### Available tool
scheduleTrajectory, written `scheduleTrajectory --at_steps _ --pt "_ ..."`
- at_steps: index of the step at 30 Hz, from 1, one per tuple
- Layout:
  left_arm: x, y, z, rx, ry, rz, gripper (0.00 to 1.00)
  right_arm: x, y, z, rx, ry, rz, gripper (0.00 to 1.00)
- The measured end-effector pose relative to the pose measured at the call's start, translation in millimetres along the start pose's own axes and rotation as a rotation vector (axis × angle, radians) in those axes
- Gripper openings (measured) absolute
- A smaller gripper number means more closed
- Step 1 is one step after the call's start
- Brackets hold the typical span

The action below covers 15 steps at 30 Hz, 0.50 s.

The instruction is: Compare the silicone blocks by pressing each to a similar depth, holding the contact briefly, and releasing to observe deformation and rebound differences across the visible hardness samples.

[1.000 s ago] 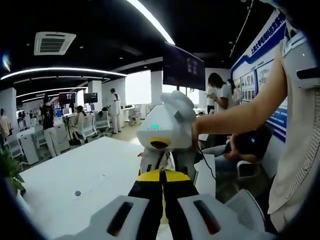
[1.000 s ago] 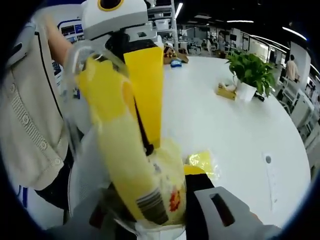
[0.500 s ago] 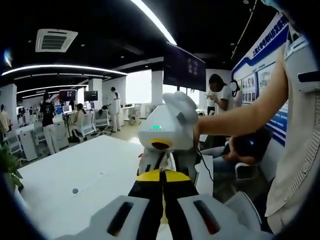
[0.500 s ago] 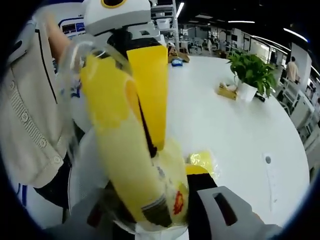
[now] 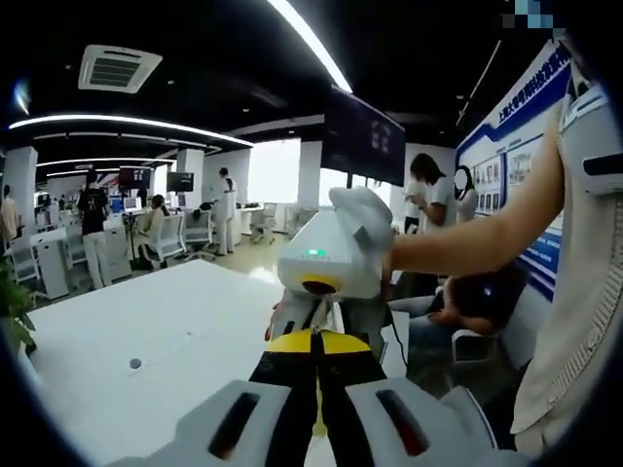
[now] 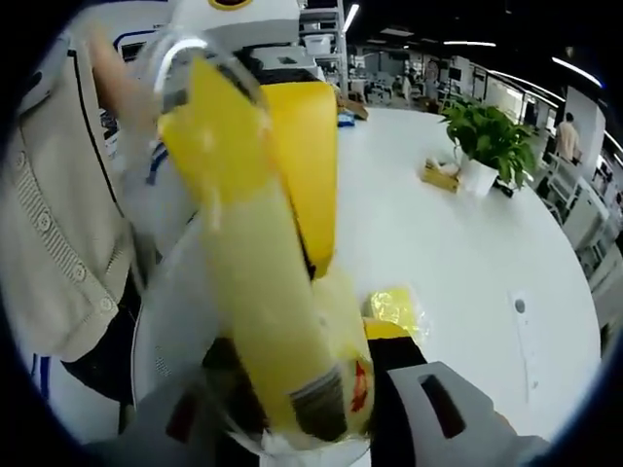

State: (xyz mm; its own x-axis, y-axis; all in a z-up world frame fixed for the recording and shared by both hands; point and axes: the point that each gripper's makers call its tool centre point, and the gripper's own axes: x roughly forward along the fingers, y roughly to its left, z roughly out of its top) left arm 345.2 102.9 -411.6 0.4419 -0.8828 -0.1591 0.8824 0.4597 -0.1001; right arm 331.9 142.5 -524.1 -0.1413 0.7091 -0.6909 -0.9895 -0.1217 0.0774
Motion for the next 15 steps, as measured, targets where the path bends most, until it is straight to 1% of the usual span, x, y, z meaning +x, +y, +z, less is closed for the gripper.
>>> scheduleTrajectory --at_steps 4,5,6,9,10,12,13,14,15 --pt "7.1 -2.2 -3.5 -0.022 0.005 -0.004 0.00 -5.2 -2.4 -9.8 0.017 -0.001 -0.028 0.34" --pt "9.2 -0.9 -5.2 -0.018 0.004 0.007 0.00 -7.2 -5.0 -11.5 0.025 -0.013 -0.048 0.36" --pt "10.8 -0.8 -7.1 -0.018 0.008 0.005 0.00 -8.7 -6.7 -13.0 0.030 -0.024 -0.057 0.40" --pt "17.2 3.0 -15.7 -0.048 0.019 0.015 0.00 -15.0 -18.8 -23.5 0.072 -0.039 -0.140 0.52" --pt "19.3 5.1 -19.3 -0.050 0.025 0.025 0.00 -18.0 -23.2 -27.4 0.089 -0.058 -0.176 0.55" --pt "25.1 6.8 -27.8 -0.072 0.037 0.028 0.00 -24.6 -30.0 -34.0 0.093 -0.084 -0.235 0.58" --pt "27.4 8.9 -31.4 -0.075 0.042 0.038 0.00 -29.4 -32.4 -39.8 0.110 -0.102 -0.269 0.59" --pt "31.3 10.2 -39.2 -0.101 0.060 0.037 0.00 -33.8 -35.3 -46.6 0.129 -0.101 -0.304 0.59" --pt "33.8 12.4 -44.7 -0.121 0.073 0.053 0.00 -38.6 -35.8 -53.2 0.148 -0.122 -0.332 0.60"
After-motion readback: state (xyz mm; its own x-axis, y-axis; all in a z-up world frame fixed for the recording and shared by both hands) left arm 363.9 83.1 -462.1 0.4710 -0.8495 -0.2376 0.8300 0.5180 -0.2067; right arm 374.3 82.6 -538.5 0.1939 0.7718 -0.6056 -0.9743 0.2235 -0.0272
